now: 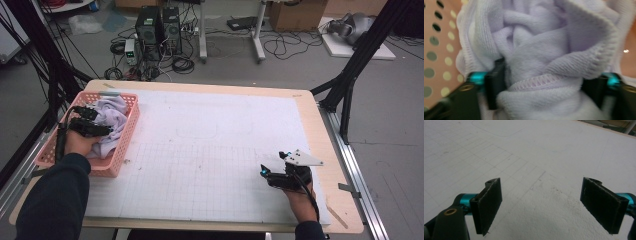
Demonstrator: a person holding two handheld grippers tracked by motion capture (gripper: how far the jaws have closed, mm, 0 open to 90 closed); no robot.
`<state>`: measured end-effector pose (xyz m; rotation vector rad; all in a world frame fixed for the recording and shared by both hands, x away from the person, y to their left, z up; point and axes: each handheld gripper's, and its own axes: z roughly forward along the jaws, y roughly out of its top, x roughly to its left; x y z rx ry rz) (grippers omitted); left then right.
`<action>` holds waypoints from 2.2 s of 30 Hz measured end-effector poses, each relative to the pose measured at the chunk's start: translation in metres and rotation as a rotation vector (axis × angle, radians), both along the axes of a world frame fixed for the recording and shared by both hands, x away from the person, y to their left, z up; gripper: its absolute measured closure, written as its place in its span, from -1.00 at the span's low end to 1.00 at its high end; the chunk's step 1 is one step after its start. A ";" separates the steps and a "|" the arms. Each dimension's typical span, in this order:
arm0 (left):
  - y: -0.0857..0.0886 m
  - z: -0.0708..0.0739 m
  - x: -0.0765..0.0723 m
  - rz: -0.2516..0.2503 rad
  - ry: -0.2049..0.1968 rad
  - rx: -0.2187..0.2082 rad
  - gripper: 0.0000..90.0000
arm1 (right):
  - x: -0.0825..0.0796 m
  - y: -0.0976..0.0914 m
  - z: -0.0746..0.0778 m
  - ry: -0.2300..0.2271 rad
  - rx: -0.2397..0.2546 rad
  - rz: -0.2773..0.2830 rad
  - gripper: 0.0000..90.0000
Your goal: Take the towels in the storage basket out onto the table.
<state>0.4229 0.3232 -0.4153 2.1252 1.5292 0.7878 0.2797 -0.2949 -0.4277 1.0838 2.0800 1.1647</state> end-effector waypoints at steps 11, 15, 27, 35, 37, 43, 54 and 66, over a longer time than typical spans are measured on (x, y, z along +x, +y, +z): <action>0.025 0.018 -0.012 0.067 -0.089 -0.269 0.21 | 0.003 0.003 0.001 0.001 0.003 0.000 -0.63; 0.033 0.028 -0.024 0.058 -0.214 -0.404 0.24 | 0.004 0.003 0.001 0.004 0.004 -0.005 -0.63; 0.035 0.066 -0.043 -0.044 -0.461 -0.543 0.25 | 0.005 0.002 0.001 0.003 0.011 -0.015 -0.63; 0.034 0.093 -0.050 -0.083 -0.571 -0.615 0.24 | 0.005 0.002 0.001 0.009 0.016 -0.019 -0.63; 0.031 0.107 -0.054 -0.115 -0.611 -0.612 0.24 | 0.004 0.002 0.001 0.007 0.016 -0.018 -0.63; 0.016 0.137 -0.062 -0.187 -0.686 -0.614 0.24 | 0.003 0.002 0.003 -0.006 0.021 -0.009 -0.62; -0.033 0.169 -0.069 -0.320 -0.706 -0.626 0.23 | 0.004 0.002 0.003 -0.009 0.021 -0.009 -0.62; -0.108 0.156 -0.065 -0.480 -0.648 -0.610 0.22 | 0.003 0.002 0.003 -0.008 0.026 -0.009 -0.62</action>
